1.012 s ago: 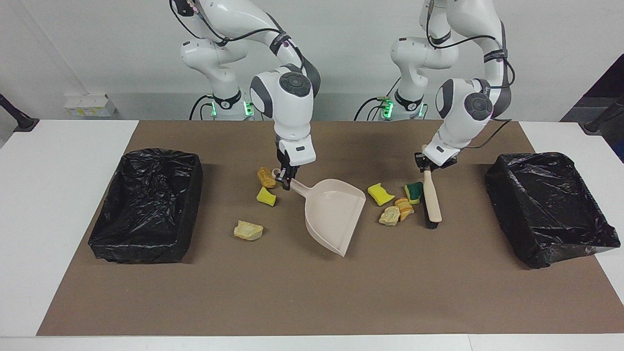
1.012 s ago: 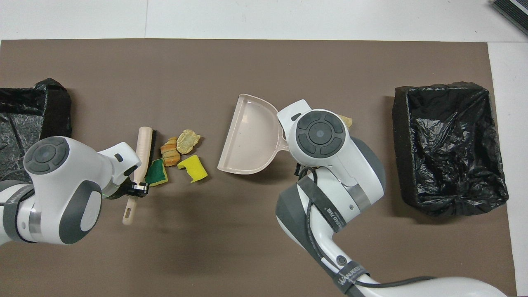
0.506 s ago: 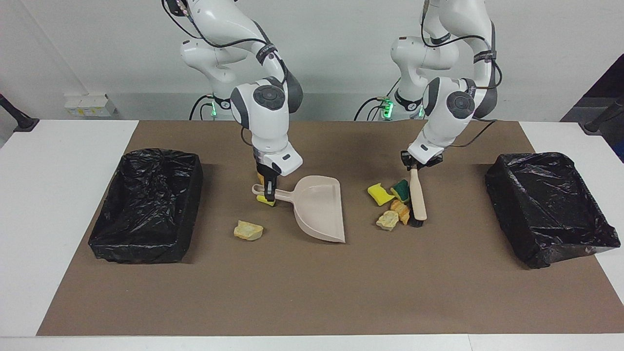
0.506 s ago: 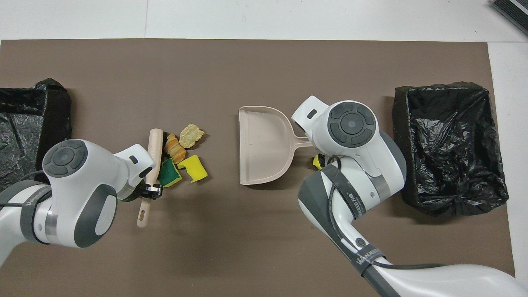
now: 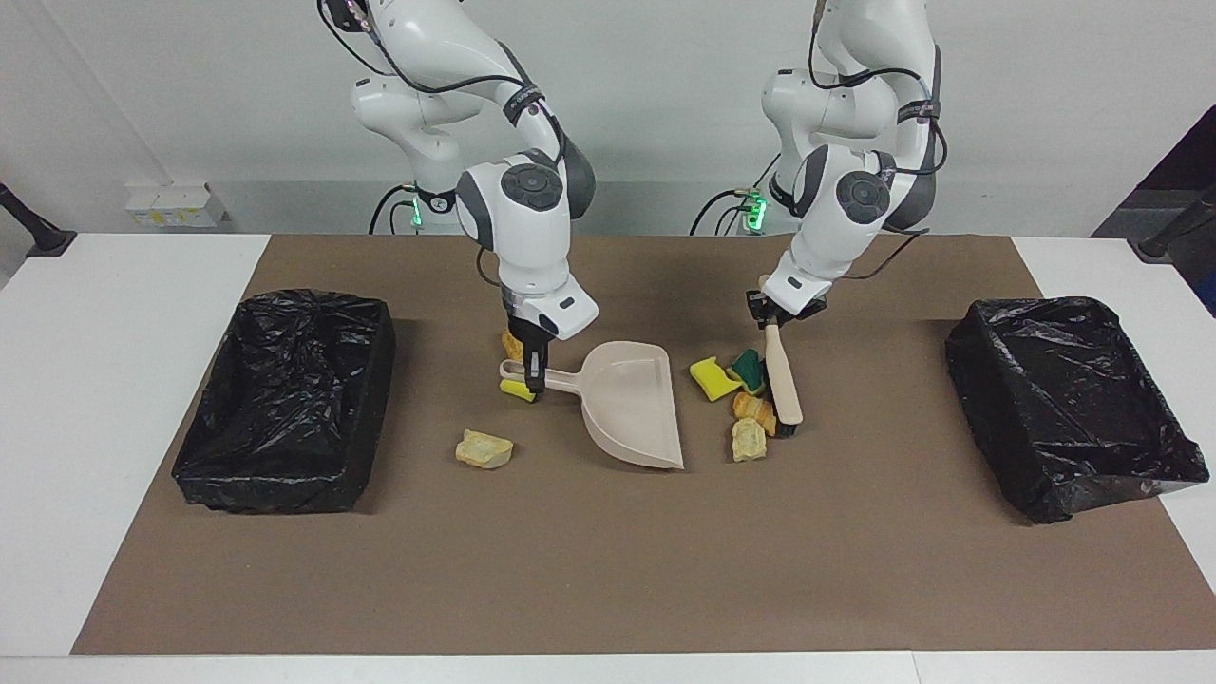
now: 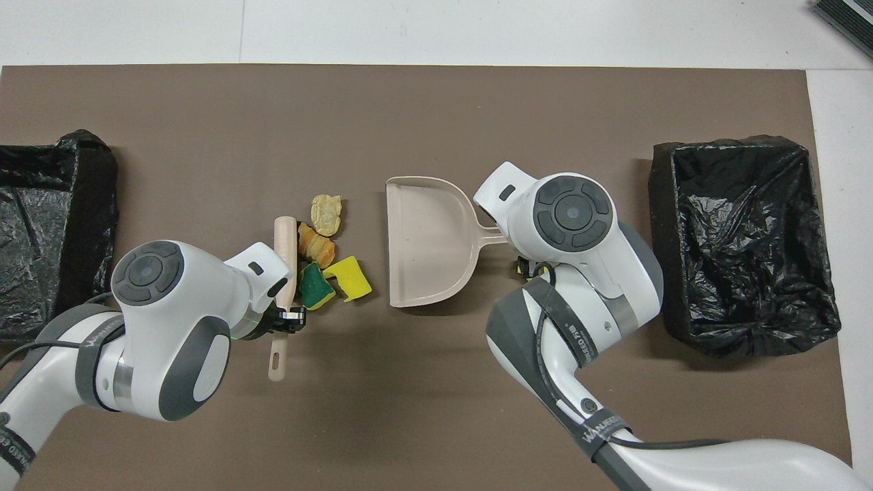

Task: Sweep and dump trash in bin
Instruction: 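Sweep the crumbs and sponges into the dustpan with the left gripper's brush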

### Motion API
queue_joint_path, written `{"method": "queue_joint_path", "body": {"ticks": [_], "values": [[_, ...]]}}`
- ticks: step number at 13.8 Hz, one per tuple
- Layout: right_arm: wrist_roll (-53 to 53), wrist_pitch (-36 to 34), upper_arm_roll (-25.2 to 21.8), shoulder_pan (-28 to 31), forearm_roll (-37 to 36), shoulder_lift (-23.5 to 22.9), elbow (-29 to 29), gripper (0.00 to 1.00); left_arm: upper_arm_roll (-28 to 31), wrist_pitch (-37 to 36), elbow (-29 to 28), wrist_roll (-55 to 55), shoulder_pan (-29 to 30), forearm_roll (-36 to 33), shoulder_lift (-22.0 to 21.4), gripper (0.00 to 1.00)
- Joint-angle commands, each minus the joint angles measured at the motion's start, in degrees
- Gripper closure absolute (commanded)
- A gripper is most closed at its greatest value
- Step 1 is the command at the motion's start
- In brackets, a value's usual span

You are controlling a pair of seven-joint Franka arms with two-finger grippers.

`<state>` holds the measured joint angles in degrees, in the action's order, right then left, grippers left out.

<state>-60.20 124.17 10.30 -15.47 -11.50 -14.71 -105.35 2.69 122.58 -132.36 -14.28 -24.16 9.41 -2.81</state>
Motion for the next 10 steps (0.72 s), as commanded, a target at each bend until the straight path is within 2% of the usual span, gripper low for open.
{"method": "queue_joint_path", "body": {"ticks": [1,3,10], "values": [[0.0,1.4,0.3,0.4,-0.2,0.3,-0.6,1.00,0.7,3.2,-0.4,-2.0,-3.7,2.9,0.8,1.00],[0.6,1.4,0.3,0.4,-0.2,0.3,-0.6,1.00,0.7,7.4,-0.3,-3.8,-5.7,4.5,2.7,1.00],[1.2,2.0,0.3,0.3,-0.1,0.1,-0.2,1.00,0.5,7.9,4.9,-3.9,-11.5,11.0,5.0,1.00]]}}
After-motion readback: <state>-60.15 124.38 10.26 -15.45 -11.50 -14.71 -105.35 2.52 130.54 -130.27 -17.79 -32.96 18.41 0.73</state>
